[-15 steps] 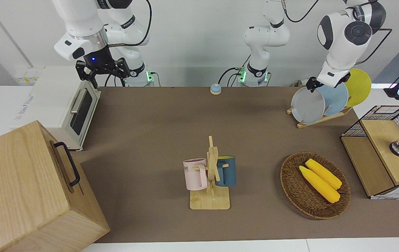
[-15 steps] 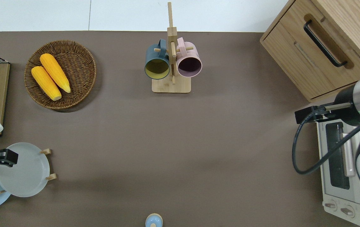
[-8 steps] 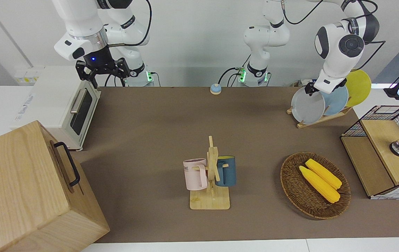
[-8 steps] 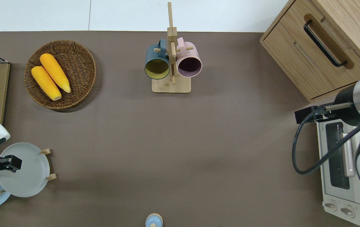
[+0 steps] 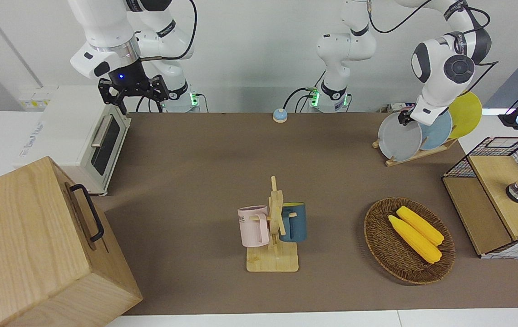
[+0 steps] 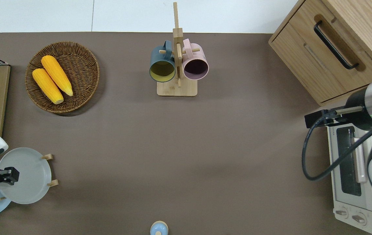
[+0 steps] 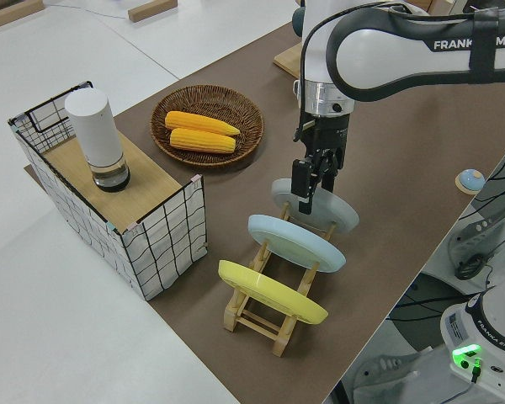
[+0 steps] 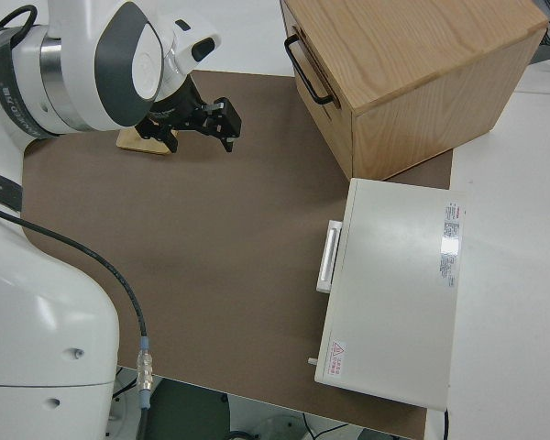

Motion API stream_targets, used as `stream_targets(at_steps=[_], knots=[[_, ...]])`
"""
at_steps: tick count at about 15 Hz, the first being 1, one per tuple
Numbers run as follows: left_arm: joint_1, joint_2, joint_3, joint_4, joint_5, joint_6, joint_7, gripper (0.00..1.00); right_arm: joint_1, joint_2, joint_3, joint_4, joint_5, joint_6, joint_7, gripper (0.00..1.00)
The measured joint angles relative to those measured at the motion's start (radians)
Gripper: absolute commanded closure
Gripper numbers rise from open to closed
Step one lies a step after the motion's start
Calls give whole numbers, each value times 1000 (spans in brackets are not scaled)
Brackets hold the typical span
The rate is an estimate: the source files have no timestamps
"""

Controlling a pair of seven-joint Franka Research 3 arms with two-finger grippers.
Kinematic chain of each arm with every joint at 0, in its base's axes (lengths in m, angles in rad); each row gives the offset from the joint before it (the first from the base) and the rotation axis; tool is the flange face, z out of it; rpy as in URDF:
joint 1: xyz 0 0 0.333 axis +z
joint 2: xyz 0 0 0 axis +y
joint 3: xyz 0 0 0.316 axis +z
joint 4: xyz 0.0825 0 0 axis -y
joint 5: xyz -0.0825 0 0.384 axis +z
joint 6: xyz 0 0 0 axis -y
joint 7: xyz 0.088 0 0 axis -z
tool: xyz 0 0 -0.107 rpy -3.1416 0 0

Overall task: Pick gray plate from low plate rack and place it on table with left arm
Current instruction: 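Close the left gripper on the plate rim and lift it from the rack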

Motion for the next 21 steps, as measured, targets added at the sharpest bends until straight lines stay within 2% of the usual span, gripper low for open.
stream_targets(at_steps=[3,6,10,12,14,21], knots=[[0,0,3,-2,0,0,-7,799,0,0,0,0,0,0,0,17],[-1,0,3,-4,-4,1,-10,852,0,0,0,0,0,0,0,17],[-2,-1,1,-3,-7,4,-23,869,0,0,0,0,0,0,0,17],[-4,-2,-1,-1,-7,5,-33,954,0,0,0,0,0,0,0,17],[-4,-6,-1,5,-7,4,-37,996,0,0,0,0,0,0,0,17],[-5,-18,0,49,-16,-25,-39,1000,0,0,0,0,0,0,0,17]])
